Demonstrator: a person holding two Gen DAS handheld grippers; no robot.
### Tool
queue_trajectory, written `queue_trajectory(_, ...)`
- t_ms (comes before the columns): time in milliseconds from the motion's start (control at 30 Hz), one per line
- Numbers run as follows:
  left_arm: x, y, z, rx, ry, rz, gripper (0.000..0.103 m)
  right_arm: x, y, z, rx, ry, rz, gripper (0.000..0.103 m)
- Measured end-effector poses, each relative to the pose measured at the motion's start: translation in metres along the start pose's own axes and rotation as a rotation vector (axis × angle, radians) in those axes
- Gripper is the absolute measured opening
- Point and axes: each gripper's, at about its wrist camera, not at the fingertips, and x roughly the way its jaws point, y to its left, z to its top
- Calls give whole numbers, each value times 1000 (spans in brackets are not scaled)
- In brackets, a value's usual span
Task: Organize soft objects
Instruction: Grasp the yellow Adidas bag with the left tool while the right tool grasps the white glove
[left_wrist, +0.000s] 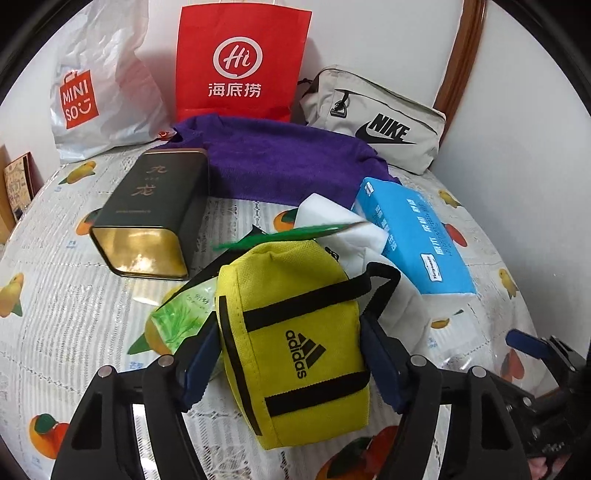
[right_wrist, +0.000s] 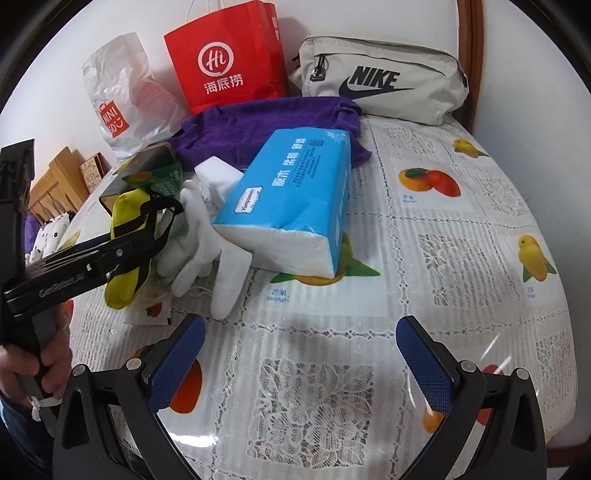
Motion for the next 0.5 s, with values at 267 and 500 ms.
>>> queue_trajectory(267,-19,15,-8,1,15,-27,71,6,22,11,-43,-6,34,102)
queue_trajectory(500,-25,32,-18,-35,37,-75,71,14,52,18,-85,-4,134,102)
